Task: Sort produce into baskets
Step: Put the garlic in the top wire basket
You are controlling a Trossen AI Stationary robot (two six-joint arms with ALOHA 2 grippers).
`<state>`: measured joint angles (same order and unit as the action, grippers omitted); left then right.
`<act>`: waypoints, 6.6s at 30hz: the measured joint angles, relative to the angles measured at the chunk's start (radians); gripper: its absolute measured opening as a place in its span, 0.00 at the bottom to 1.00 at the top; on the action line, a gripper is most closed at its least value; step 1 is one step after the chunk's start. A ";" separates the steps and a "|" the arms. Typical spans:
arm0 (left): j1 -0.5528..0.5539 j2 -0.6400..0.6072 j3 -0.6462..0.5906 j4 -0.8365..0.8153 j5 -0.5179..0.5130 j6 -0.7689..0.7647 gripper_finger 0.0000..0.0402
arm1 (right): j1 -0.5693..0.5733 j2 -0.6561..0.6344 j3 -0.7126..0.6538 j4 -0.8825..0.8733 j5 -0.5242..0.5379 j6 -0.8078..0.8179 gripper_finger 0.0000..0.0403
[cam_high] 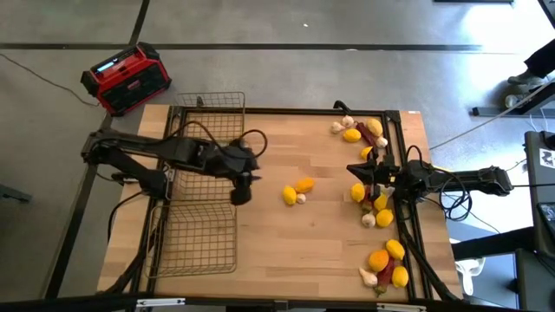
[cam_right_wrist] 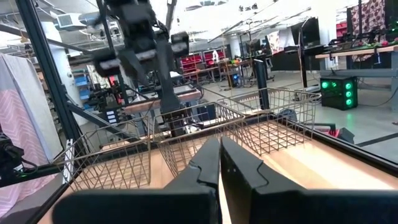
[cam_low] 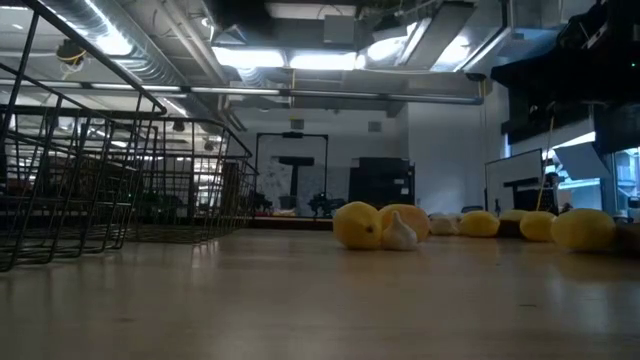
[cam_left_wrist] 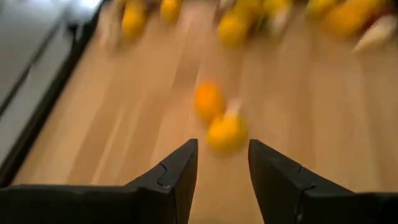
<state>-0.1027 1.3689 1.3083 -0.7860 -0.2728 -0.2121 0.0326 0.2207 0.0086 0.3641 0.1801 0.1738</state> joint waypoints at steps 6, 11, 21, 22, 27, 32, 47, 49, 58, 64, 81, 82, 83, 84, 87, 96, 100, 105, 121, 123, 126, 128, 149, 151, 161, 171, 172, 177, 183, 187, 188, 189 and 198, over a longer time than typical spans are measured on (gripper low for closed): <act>0.001 -0.003 -0.074 -0.223 -0.037 -0.127 0.32 | 0.000 0.000 0.000 0.000 0.000 0.002 0.04; 0.016 0.014 -0.163 -0.201 -0.038 -0.126 0.32 | 0.000 0.000 0.000 0.000 0.001 0.003 0.04; 0.083 0.085 -0.250 0.011 -0.026 -0.016 0.32 | 0.000 0.000 0.000 0.000 0.002 0.005 0.04; 0.085 0.086 -0.250 0.020 -0.023 -0.009 0.32 | 0.000 0.000 0.000 0.000 0.002 0.005 0.04; 0.085 0.086 -0.251 0.070 -0.020 0.010 0.32 | 0.000 0.000 0.000 -0.001 0.002 0.005 0.04; 0.085 0.085 -0.250 0.071 -0.020 0.013 0.32 | 0.000 0.000 0.000 -0.002 0.002 0.005 0.04; 0.009 0.080 -0.093 0.343 -0.017 0.119 0.32 | 0.000 0.000 0.000 -0.018 0.003 0.009 0.04; 0.004 0.098 -0.094 0.404 -0.017 0.136 0.32 | 0.000 0.000 0.000 -0.018 0.002 0.011 0.04; 0.035 0.145 -0.094 0.497 0.029 0.137 0.47 | 0.000 0.000 0.000 -0.022 -0.008 0.013 0.04; 0.030 0.204 -0.094 0.547 0.064 0.109 0.55 | 0.000 0.000 0.000 -0.024 0.001 0.013 0.04; 0.021 0.514 0.185 0.324 0.112 0.109 0.55 | 0.000 0.000 0.000 -0.025 0.012 0.012 0.04; 0.023 0.530 0.204 0.299 0.129 0.097 0.55 | 0.000 0.000 0.000 -0.025 0.012 0.012 0.04; 0.027 0.544 0.219 0.280 0.145 0.085 0.55 | 0.000 0.000 0.000 -0.024 0.012 0.012 0.04; 0.032 0.557 0.227 0.265 0.161 0.077 0.55 | 0.000 0.000 0.000 -0.025 0.012 0.012 0.04; 0.058 0.578 0.234 0.261 0.249 0.071 0.55 | 0.000 0.000 0.000 -0.025 0.012 0.012 0.04; 0.146 0.642 0.236 0.275 0.415 0.055 0.55 | 0.000 0.000 0.000 -0.026 0.013 0.012 0.04; 0.144 0.675 0.236 0.285 0.433 0.063 0.55 | 0.000 0.000 0.000 -0.030 0.014 0.012 0.04; 0.130 0.684 0.236 0.347 0.401 0.122 0.55 | 0.000 0.000 0.000 -0.025 0.014 0.012 0.04; 0.085 0.757 0.235 0.386 0.309 0.292 0.55 | 0.000 0.000 0.000 -0.025 0.012 0.037 0.04; 0.091 0.757 0.235 0.388 0.309 0.305 0.55 | 0.000 0.000 0.000 -0.025 0.017 0.037 0.04; 0.103 0.757 0.235 0.392 0.309 0.313 0.55 | 0.000 0.000 0.000 -0.025 0.019 0.038 0.04; 0.107 0.767 0.235 0.396 0.309 0.312 0.55 | 0.000 0.000 0.000 -0.025 0.019 0.039 0.04; 0.108 0.790 0.234 0.411 0.327 0.292 0.39 | 0.000 0.000 0.000 -0.061 0.019 0.039 0.04; 0.109 0.790 0.234 0.418 0.329 0.293 0.35 | 0.000 0.000 0.000 -0.061 0.020 0.039 0.04; 0.113 0.790 0.234 0.430 0.342 0.307 0.24 | 0.000 0.000 0.000 -0.061 0.020 0.039 0.04; 0.118 0.790 0.234 0.425 0.343 0.288 0.12 | 0.000 0.000 0.000 -0.062 0.020 0.038 0.04; 0.118 0.790 0.234 0.425 0.342 0.288 0.11 | 0.000 0.000 0.000 -0.065 0.020 0.038 0.04; 0.118 0.785 0.235 0.424 0.330 0.285 0.06 | 0.000 0.000 0.000 -0.078 0.021 0.038 0.04; 0.114 0.751 0.254 0.400 0.309 0.282 0.06 | 0.000 0.000 0.000 -0.079 0.021 0.038 0.04; 0.108 0.690 0.258 0.385 0.308 0.279 0.07 | 0.000 0.000 0.000 -0.083 0.021 0.038 0.04; 0.106 0.672 0.258 0.371 0.303 0.278 0.06 | 0.000 0.000 0.000 -0.084 0.021 0.038 0.04; 0.103 0.653 0.258 0.361 0.294 0.278 0.06 | 0.000 0.000 0.000 -0.084 0.021 0.038 0.04; 0.096 0.474 0.258 0.268 0.201 0.266 0.06 | 0.000 0.000 0.000 -0.085 0.021 0.035 0.04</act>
<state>-0.0071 1.8430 1.5665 -0.5178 -0.0720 0.0538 0.0322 0.2205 0.0086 0.2791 0.2012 0.2091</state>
